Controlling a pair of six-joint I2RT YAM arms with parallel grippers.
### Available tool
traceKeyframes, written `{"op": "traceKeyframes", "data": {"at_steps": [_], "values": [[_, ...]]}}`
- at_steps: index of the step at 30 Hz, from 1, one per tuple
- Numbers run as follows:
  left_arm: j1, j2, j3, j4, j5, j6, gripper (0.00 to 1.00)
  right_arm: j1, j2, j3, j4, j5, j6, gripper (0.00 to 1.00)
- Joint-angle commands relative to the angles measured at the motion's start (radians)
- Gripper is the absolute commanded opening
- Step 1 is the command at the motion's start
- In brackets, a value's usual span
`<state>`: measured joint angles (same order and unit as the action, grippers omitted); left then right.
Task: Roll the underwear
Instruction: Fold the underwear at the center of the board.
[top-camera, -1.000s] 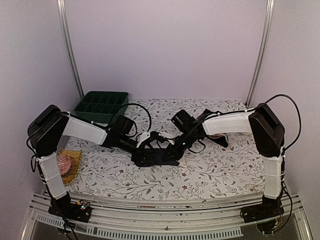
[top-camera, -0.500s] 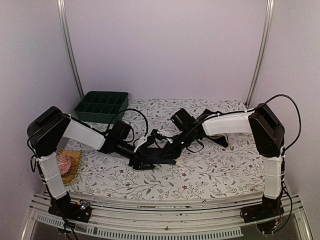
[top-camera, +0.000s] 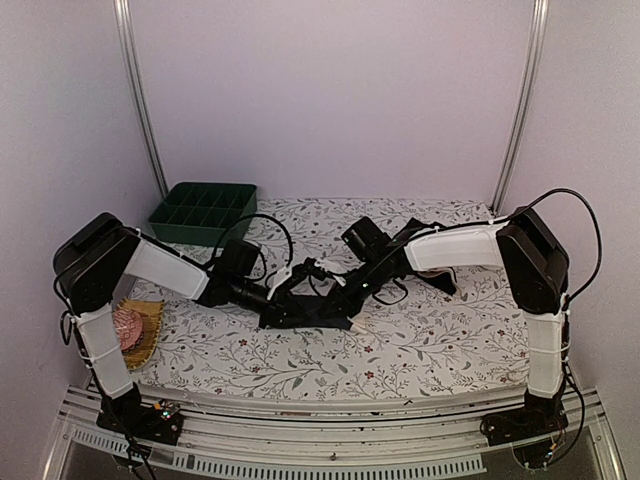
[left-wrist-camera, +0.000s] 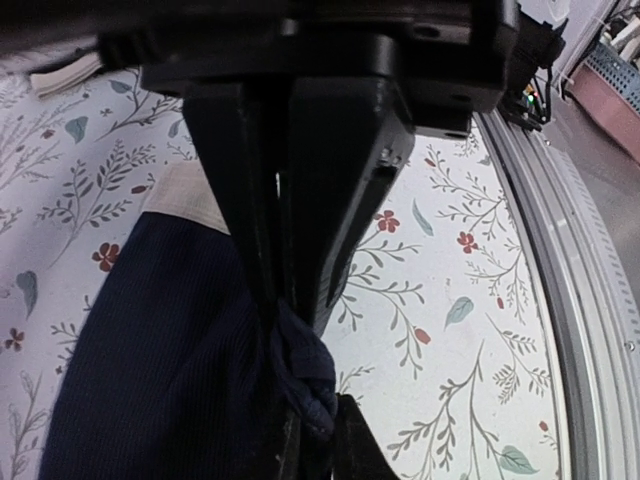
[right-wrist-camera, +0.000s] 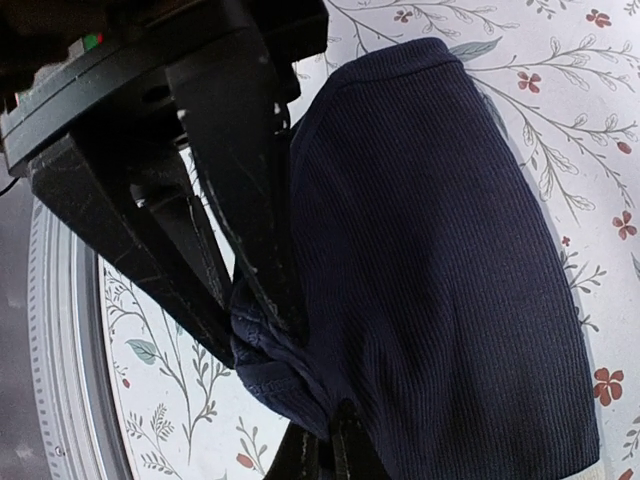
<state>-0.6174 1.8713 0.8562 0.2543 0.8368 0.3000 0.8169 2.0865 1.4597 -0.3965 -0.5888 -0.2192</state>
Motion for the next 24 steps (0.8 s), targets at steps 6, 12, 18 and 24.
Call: {"op": "traceKeyframes", "data": {"at_steps": [6,12,18,24], "values": [[0.012,0.006,0.018,0.014,-0.096,-0.054,0.0,-0.004,0.009,0.007,0.0,0.006,-0.008,0.19],[0.03,-0.023,-0.015,0.013,-0.143,-0.113,0.0,-0.001,-0.111,-0.091,0.027,0.069,0.012,0.48],[0.055,-0.012,-0.034,0.017,-0.14,-0.168,0.0,0.047,-0.199,-0.197,0.048,0.233,0.033,0.57],[0.092,0.007,-0.019,0.017,-0.116,-0.206,0.0,0.064,-0.179,-0.226,0.07,0.312,0.035,0.58]]}}
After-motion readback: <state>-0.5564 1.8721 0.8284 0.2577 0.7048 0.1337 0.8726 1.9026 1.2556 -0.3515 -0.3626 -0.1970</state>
